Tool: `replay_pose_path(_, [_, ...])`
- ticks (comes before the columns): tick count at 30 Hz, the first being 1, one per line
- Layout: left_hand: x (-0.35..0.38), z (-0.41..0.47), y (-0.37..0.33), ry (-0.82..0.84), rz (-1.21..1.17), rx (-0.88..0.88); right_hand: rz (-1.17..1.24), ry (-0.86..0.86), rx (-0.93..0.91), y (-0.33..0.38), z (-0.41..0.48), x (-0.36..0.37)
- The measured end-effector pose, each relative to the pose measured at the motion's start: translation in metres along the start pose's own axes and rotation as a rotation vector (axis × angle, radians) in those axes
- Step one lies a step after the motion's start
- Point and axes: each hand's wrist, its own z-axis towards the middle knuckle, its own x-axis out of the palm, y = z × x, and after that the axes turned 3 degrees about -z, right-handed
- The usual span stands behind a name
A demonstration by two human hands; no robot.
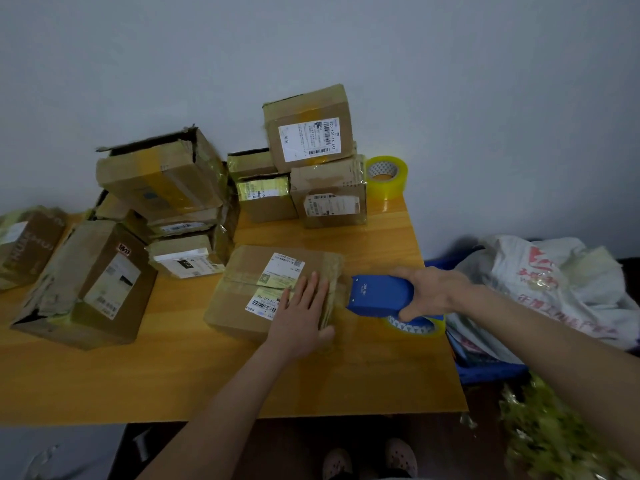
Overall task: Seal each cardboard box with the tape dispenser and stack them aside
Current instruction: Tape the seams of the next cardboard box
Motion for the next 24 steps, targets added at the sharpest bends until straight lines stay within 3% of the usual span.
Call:
replay_pose_path(12, [0.000,0.000,0.001,-0.007,0.000,-0.001,-0.146,-0.044,0.021,0.007,-0.001,-0.008])
replay_pose_path(24, [0.004,0.001,0.003,-0.050,-0.030,0.023,-0.212,0.094,0.036,0.049,0.025,-0.030])
